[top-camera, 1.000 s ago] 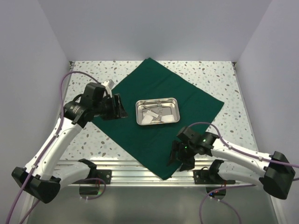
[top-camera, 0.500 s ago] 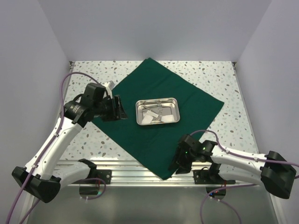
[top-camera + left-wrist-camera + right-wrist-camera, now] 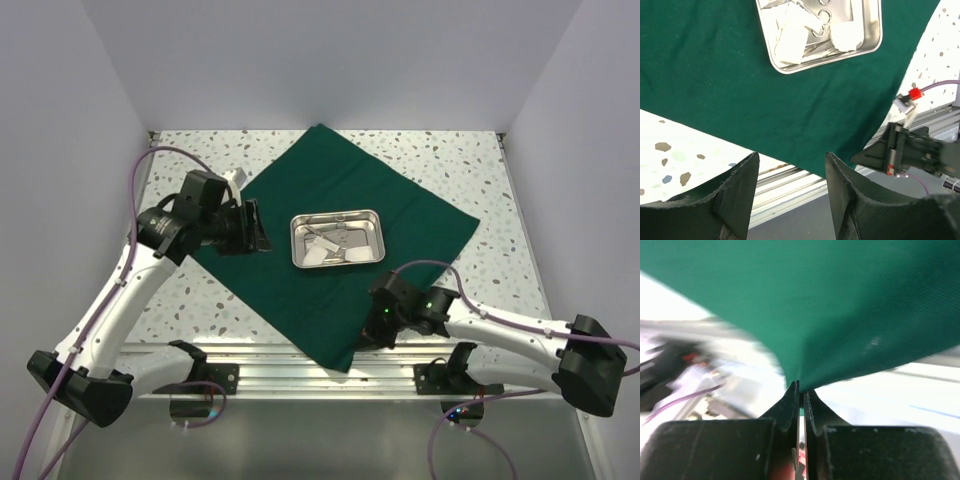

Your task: Prepare the surgical pack

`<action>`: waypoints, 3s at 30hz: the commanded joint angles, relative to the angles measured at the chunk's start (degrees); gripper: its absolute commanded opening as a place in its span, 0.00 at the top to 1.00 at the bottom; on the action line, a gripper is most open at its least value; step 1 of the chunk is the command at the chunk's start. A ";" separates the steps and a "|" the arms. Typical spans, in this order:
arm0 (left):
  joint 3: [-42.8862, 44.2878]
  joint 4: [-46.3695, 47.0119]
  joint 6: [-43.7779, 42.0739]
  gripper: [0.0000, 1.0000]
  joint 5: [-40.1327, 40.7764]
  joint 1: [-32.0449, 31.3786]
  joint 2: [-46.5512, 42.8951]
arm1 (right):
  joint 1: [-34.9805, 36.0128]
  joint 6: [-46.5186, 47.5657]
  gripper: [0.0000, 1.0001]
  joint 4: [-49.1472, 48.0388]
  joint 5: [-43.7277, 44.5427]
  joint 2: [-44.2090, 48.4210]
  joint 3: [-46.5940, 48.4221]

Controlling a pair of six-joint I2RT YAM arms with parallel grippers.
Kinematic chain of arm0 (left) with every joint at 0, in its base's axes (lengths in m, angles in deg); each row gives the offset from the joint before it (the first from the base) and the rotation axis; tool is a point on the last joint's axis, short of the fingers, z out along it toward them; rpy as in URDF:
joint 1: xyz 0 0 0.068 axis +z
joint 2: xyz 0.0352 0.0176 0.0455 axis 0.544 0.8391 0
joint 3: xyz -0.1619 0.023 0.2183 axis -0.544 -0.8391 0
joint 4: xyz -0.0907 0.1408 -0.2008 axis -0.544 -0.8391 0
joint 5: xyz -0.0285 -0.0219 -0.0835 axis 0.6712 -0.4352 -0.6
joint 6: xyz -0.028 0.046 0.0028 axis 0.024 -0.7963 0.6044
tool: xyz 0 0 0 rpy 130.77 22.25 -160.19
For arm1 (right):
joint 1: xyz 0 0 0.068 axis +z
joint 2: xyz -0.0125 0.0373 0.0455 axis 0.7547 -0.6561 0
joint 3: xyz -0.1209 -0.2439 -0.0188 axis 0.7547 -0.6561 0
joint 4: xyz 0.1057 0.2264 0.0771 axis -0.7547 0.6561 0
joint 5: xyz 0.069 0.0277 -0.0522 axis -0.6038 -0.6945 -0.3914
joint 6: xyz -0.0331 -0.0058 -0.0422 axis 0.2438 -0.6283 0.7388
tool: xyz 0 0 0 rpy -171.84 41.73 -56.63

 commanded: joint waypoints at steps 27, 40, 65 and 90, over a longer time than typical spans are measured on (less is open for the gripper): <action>10.64 1.96 7.11 0.41 7.82 0.17 17.40 | -37.42 43.47 1.00 22.25 -22.77 -56.84 81.08; 12.92 2.14 1.49 0.41 5.71 2.36 21.54 | -38.38 42.86 1.00 21.97 -20.66 -66.60 89.26; 11.08 3.28 2.36 0.41 3.78 4.21 22.85 | -40.05 47.94 0.45 27.76 -16.28 -69.87 95.59; 9.50 4.24 2.36 0.41 2.46 4.21 23.56 | -35.57 55.58 1.00 25.74 -11.73 -83.03 112.99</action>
